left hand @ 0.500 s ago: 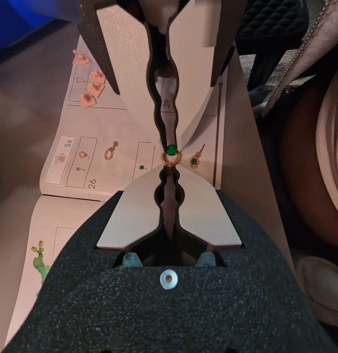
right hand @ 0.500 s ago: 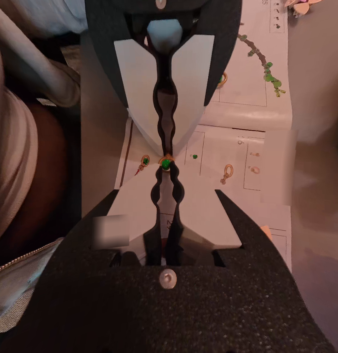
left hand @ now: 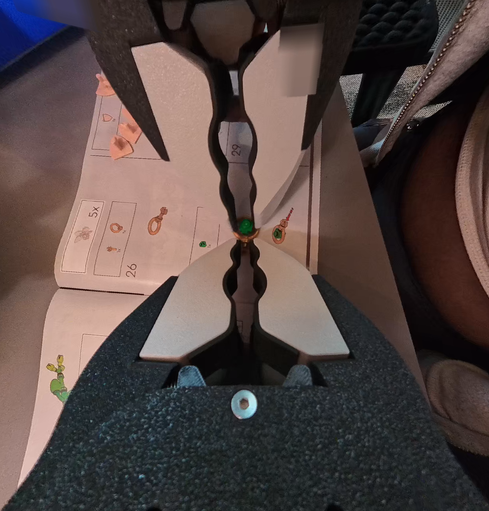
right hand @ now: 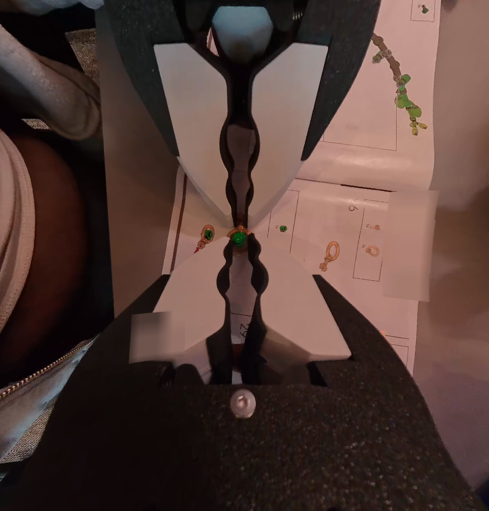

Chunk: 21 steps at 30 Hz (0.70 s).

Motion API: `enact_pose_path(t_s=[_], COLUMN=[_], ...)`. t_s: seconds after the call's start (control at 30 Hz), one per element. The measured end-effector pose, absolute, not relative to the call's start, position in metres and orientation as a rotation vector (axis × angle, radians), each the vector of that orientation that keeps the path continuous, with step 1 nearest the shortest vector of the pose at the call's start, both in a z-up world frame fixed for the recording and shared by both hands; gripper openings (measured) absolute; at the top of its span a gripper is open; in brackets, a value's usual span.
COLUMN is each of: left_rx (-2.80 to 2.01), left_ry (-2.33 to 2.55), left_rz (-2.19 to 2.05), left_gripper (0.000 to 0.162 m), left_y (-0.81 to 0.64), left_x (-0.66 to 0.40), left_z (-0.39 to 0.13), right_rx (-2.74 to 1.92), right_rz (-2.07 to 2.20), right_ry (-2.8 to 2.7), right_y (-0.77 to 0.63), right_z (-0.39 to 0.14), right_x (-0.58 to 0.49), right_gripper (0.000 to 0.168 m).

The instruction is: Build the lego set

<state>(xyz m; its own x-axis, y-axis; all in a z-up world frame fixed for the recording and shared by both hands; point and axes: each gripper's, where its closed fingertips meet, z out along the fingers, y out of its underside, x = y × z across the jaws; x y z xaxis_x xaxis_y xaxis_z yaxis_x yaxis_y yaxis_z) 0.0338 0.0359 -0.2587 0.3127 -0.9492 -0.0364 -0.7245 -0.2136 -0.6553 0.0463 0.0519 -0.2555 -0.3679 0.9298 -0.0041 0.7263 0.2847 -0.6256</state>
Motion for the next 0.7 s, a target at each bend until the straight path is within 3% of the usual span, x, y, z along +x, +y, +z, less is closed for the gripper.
enact_pose_path(t_s=[0.53, 0.6, 0.7], left_rx=[-1.999, -1.999, -2.001], left_ry=[1.478, 1.477, 1.482], left_rz=[-0.528, -0.532, -0.53], left_gripper=[0.005, 0.005, 0.005], left_y=[0.035, 0.035, 0.035], left_x=[0.034, 0.034, 0.034], left_z=[-0.259, -0.259, -0.259], right_rx=[-1.543, -1.536, -1.625], right_rz=[0.791, 0.839, 0.902], right_ry=[-2.24, -2.188, -2.123], right_y=[0.055, 0.055, 0.051], right_z=[-0.258, -0.251, -0.246], right_x=[0.049, 0.048, 0.049], right_gripper=[0.024, 0.008, 0.005])
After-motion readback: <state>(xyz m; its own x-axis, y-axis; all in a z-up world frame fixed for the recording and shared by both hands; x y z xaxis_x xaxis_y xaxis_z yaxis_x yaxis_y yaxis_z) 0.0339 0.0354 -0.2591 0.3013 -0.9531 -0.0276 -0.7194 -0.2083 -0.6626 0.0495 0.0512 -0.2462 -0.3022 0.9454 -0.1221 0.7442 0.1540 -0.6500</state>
